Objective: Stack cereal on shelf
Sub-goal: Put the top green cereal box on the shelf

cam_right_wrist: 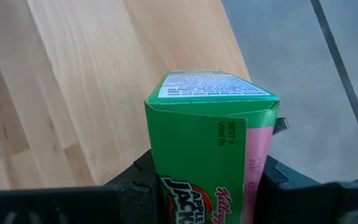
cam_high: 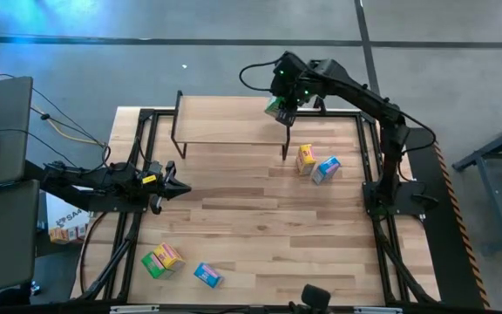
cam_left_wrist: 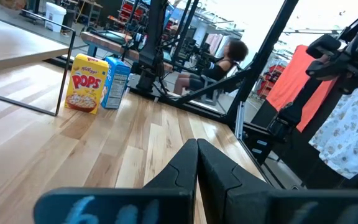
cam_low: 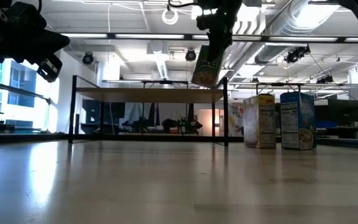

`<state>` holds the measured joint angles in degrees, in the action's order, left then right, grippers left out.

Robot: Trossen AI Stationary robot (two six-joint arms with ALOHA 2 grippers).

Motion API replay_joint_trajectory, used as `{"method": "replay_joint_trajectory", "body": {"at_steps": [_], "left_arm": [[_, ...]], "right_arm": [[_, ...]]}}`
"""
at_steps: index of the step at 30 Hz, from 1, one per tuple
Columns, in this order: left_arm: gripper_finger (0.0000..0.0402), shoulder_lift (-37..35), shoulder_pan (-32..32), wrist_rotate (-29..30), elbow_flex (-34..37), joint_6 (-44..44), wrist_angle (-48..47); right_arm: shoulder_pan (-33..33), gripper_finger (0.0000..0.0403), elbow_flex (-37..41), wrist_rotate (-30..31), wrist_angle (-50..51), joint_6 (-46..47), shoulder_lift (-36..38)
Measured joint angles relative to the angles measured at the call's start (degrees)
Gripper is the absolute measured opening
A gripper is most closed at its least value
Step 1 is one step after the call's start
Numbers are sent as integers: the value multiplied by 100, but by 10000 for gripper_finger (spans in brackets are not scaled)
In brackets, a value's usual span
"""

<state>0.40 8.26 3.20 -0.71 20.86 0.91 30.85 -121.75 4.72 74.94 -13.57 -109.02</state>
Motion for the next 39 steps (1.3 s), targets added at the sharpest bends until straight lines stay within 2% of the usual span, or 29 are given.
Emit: {"method": "replay_joint_trajectory", "body": {"at_steps": [8,25,34,39], "left_arm": [[1,2,-1,0,0,0,-2],[1,0,1,0,0,0,0],[1,2,-1,2,0,0,-2],[1,2,-1,0,0,0,0]], "right_arm": [[103,134,76,-152,-100,-1,-92],[166,244,-23,-189,-361,-3,-233],[363,250,-135,-234,-178,-44,-191],[416,250,-349,-605,-144,-17,-189]]}}
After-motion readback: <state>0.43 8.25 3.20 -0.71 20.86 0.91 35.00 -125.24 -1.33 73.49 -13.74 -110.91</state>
